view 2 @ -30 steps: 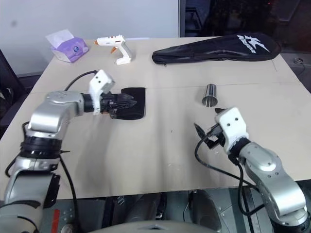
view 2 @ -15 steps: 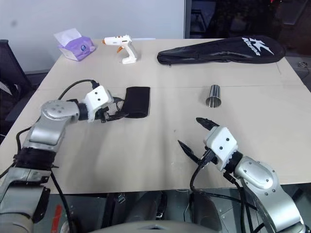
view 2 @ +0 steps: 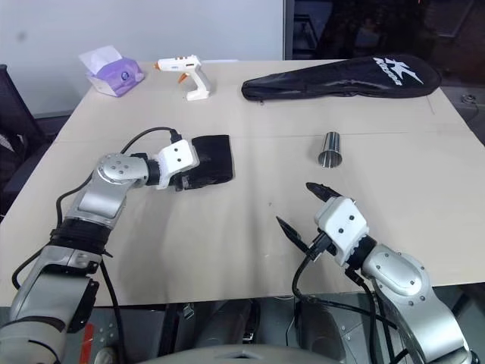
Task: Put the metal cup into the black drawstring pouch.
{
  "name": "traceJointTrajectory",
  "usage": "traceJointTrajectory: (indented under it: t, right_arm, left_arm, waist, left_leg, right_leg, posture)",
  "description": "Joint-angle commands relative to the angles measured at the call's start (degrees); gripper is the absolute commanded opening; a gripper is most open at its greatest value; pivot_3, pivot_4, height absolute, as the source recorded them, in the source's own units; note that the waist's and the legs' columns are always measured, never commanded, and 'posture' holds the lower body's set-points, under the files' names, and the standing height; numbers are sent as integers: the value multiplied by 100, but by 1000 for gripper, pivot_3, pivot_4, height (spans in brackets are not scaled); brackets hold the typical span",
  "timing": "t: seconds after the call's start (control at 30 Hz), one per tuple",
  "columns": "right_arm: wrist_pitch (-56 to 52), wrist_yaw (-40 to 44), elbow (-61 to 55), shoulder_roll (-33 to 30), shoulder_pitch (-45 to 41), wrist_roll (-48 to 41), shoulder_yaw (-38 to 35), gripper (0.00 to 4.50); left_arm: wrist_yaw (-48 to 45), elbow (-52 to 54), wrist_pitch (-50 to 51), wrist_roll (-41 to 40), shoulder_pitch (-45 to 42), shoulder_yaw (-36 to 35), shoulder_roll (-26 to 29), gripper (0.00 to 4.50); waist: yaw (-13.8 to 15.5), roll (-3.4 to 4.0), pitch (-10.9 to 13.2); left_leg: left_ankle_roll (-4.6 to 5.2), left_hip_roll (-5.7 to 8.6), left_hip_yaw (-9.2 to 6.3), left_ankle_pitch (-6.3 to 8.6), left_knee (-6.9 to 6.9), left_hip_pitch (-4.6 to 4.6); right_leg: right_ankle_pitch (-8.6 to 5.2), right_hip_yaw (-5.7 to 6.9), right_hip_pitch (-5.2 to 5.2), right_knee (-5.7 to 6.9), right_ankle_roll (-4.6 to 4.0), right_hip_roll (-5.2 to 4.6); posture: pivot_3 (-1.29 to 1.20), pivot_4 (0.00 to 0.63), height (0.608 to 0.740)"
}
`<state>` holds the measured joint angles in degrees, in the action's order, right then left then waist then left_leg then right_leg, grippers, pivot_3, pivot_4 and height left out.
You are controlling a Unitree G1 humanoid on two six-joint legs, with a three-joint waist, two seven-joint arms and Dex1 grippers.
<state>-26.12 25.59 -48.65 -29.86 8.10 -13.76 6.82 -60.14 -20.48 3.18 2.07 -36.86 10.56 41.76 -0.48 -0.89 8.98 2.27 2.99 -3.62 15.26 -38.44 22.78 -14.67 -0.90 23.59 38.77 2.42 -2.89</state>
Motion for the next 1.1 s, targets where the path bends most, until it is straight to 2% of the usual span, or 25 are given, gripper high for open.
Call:
traceJointTrajectory:
  t: [0.03,0.17,0.37,0.4,0.47,0.57,0.63,0.83,0.97,1.1]
  right_arm:
    - [-15,-89,-256,84,-54,-6,-8,4500]
    - [-81,-102,-309,63,-83,13,-65,4500]
    - [-165,-92,-367,33,-115,-4,-65,4500]
    - [-183,-95,-378,28,-119,-1,-69,4500]
    - [-229,-102,-395,18,-131,3,-85,4500]
    - [-304,-111,-390,19,-171,-24,-116,4500]
    - [-336,-109,-381,15,-187,-38,-132,4500]
    - [-657,-351,-214,118,-292,37,-209,4500]
    - [-1494,-947,232,464,-639,107,-409,4500]
    - [-2112,-1471,973,1156,-1279,2,-632,4500]
  left_arm:
    - [-101,54,-89,-56,-61,-80,47,3033]
    - [474,-156,-191,287,-178,-23,-172,3033]
    - [804,-552,-384,543,-279,27,-269,3033]
    - [819,-618,-327,532,-304,20,-312,2548]
    - [667,-688,-23,388,-356,-9,-411,1969]
    - [335,-700,893,-1,-505,-154,-574,602]
    - [214,-741,1327,-157,-626,-216,-616,33]
    - [127,-801,3047,-703,-1144,-510,-805,33]
    - [179,-558,4124,-1058,-1326,-638,-907,33]
    - [723,-372,4948,-1265,-1562,-844,-1196,33]
  waist:
    - [-20,0,0]
    - [-13,-1,0]
    - [-21,-1,-1]
    - [-22,-1,-1]
    - [-19,-1,-1]
    - [-16,-1,-1]
    - [-21,-2,-1]
    - [-27,-2,-1]
    - [-45,-3,-2]
    - [-29,-3,-2]
  left_leg:
    - [0,0,0,0,0,0]
    - [14,0,0,8,-2,-2]
    - [11,0,0,7,-4,-1]
    - [12,0,1,7,-4,-1]
    - [12,1,1,7,-4,-1]
    - [14,1,-1,8,-6,0]
    - [15,2,0,8,-8,0]
    - [13,1,0,7,-10,0]
    - [-2,0,2,-2,-11,-1]
    - [-3,0,-2,-2,-11,1]
  right_leg:
    - [0,0,0,1,0,0]
    - [0,0,-1,2,0,0]
    - [0,1,0,4,0,1]
    - [0,1,0,4,0,1]
    - [0,1,0,4,0,1]
    - [0,8,-1,5,0,3]
    - [0,15,0,6,1,9]
    - [0,16,0,8,1,14]
    - [0,11,0,10,1,15]
    - [0,1,2,12,0,11]
  posture:
    - [0,150,740]
    - [0,150,740]
    - [0,150,740]
    - [0,150,740]
    - [0,150,740]
    - [0,150,740]
    - [0,150,740]
    - [0,150,740]
    - [0,150,740]
    - [0,150,740]
